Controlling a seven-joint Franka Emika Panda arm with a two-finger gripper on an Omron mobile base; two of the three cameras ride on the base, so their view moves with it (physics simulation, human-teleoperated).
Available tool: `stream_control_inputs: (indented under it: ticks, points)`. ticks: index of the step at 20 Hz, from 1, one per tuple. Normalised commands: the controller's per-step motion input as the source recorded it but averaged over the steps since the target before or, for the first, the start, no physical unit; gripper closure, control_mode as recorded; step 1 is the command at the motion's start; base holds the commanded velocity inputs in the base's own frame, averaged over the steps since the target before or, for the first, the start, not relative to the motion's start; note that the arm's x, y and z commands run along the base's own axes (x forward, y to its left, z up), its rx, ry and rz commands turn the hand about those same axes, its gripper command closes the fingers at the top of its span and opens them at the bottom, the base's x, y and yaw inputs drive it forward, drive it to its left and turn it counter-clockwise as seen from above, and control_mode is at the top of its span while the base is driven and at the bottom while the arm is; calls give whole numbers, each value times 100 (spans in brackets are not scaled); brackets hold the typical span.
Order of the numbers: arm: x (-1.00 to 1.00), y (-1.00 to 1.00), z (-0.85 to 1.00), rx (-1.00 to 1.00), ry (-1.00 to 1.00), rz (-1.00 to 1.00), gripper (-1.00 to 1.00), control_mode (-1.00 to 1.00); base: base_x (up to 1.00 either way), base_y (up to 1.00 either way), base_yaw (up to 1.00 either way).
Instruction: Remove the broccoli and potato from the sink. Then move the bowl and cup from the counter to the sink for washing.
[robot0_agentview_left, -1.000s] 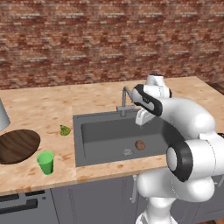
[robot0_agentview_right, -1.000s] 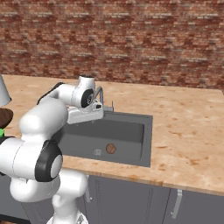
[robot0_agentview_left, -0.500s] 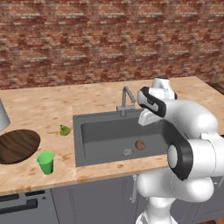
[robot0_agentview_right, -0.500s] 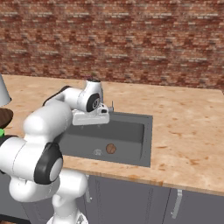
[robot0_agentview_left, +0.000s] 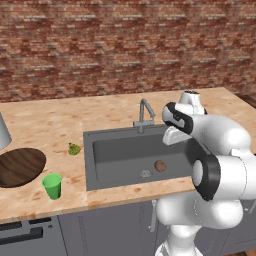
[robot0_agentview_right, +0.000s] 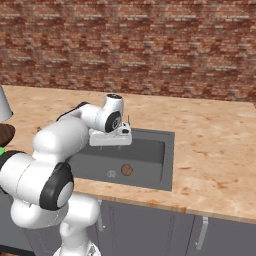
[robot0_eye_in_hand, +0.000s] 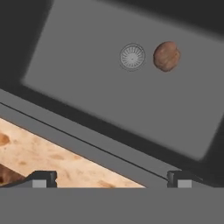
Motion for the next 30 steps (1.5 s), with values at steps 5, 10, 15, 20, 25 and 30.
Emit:
stream_control_inputs:
  ticks: [5,10,15,20,25,30]
  points:
    - [8,-23,-14,0,0,0,-100,-100,0,0,0]
    - [6,-16,-17,0,0,-3,-100,-100,0,0,0]
    - [12,-8,-15,0,0,0,-100,-100,0,0,0]
    - [14,-4,-10,0,0,0,-100,-100,0,0,0]
    - [12,-2,-14,0,0,0,-100,-100,0,0,0]
    - [14,0,-17,0,0,0,-100,-100,0,0,0]
